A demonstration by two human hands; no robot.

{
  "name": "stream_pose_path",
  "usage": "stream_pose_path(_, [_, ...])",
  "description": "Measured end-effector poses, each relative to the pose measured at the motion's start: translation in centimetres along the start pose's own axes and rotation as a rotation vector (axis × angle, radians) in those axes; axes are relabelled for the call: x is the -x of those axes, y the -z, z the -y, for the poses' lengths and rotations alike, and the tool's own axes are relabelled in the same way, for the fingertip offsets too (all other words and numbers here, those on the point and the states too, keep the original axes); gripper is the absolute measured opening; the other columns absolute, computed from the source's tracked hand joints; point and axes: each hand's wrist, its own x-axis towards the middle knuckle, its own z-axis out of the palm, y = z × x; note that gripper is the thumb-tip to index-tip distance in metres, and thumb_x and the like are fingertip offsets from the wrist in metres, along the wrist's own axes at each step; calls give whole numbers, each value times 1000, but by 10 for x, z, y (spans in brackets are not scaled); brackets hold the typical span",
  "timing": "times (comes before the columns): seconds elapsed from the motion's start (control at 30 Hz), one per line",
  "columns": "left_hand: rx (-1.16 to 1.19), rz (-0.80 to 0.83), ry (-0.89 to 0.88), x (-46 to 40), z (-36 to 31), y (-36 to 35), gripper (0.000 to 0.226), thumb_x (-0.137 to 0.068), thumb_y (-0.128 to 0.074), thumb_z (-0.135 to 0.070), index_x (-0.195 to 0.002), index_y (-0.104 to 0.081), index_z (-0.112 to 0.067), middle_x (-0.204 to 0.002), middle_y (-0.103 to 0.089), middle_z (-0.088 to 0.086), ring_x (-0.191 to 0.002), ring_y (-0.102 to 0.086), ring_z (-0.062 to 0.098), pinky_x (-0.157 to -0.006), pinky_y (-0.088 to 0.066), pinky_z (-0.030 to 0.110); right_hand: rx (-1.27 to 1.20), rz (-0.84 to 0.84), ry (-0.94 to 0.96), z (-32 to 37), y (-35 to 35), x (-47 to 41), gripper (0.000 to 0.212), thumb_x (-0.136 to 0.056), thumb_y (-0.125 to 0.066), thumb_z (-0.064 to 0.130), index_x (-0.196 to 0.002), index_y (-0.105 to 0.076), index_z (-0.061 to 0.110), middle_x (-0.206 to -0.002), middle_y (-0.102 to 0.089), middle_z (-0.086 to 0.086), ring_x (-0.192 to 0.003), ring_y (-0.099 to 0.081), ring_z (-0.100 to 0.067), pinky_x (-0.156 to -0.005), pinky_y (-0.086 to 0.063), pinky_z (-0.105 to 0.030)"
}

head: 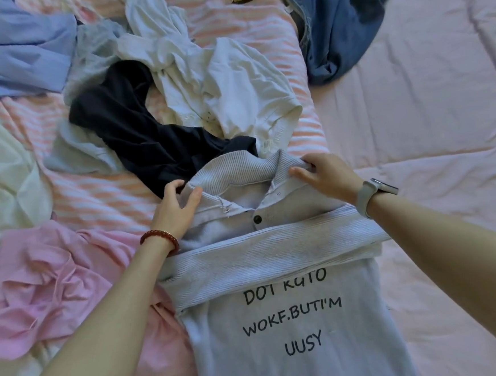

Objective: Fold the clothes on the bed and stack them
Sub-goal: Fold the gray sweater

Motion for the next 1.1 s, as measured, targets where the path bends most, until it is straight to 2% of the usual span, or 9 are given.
stream_pose_path(0.23, [-268, -84, -151, 26, 9, -1, 36, -91, -52, -41, -82, -62, -8, -146, -30, 8, -131, -29, 29, -106, -27, 40, 120, -146, 179, 11, 8, 37, 20, -92, -57, 21, -96, -57, 2, -74, -57, -10, -64, -51, -30, -56, -29, -31])
stream_pose_path(0.3, [-269, -179, -395, 37, 11, 1, 44, -89, -45, -44, -79, -60, -4, -108, -56, 14, -103, -52, 35, -92, -39, 45, 178, -206, 230, 13, 10, 50, 22, -92, -55, 24, -97, -57, 3, -77, -62, -12, -61, -56, -34, -54, -31, -29])
stream_pose_path(0.37, [-287, -265, -640, 50, 13, 5, 43, -93, -37, -46, -76, -49, -8, -66, -53, 10, -63, -55, 31, -66, -48, 40, 242, -288, 287, 14, 11, 68, 26, -91, -49, 29, -93, -56, 4, -67, -61, -9, -47, -54, -31, -49, -29, -24])
stream_pose_path(0.47, [-331, -322, -752, 82, 22, 8, 38, -99, -24, -47, -88, -43, -16, -59, -56, 8, -47, -53, 25, -41, -41, 28, 301, -308, 355, 14, 11, 105, 29, -91, -40, 33, -87, -54, 8, -55, -56, -4, -36, -50, -26, -46, -23, -19])
stream_pose_path(0.63, [-380, -346, -990, 150, 59, -12, 25, -101, -30, -31, -96, -49, -14, -59, -55, 7, -52, -55, 25, -66, -39, 30, 317, -146, 526, -9, -8, 178, 37, -102, -17, 39, -98, -45, 15, -64, -58, -4, -42, -54, -24, -36, -35, -25])
stream_pose_path(0.77, [-600, -297, -941, 203, 101, -48, 11, -84, -52, -19, -95, -50, -20, -58, -48, 2, -48, -51, 22, -82, -39, 42, 469, -19, 652, -36, -37, 230, 17, -98, -30, 20, -106, -45, 17, -62, -50, -2, -41, -48, -24, -46, -37, -29])
stream_pose_path(0.83, [-672, -204, -862, 222, 118, -67, 19, -76, -54, -16, -92, -47, -23, -67, -49, 3, -51, -51, 22, -74, -36, 41, 526, 35, 651, -51, -54, 246, 37, -81, -44, 6, -116, -46, 18, -61, -48, 0, -44, -47, -23, -60, -33, -30])
stream_pose_path(0.97, [-817, 66, -678, 238, 133, -87, 17, -70, -42, -25, -81, -54, -27, -104, -55, 8, -84, -50, 26, -62, -48, 39, 586, 112, 529, -64, -81, 258, 63, -73, -32, 4, -129, -43, 30, -65, -55, -1, -58, -57, -26, -68, -41, -37])
stream_pose_path(1.1, [-977, 384, -570, 243, 146, -88, 27, -56, -72, -46, -78, -74, -31, -118, -64, 13, -105, -47, 29, -79, -48, 50, 733, 302, 536, -66, -95, 267, 68, -55, -54, 9, -117, -60, 37, -82, -53, -6, -83, -45, -28, -75, -32, -43])
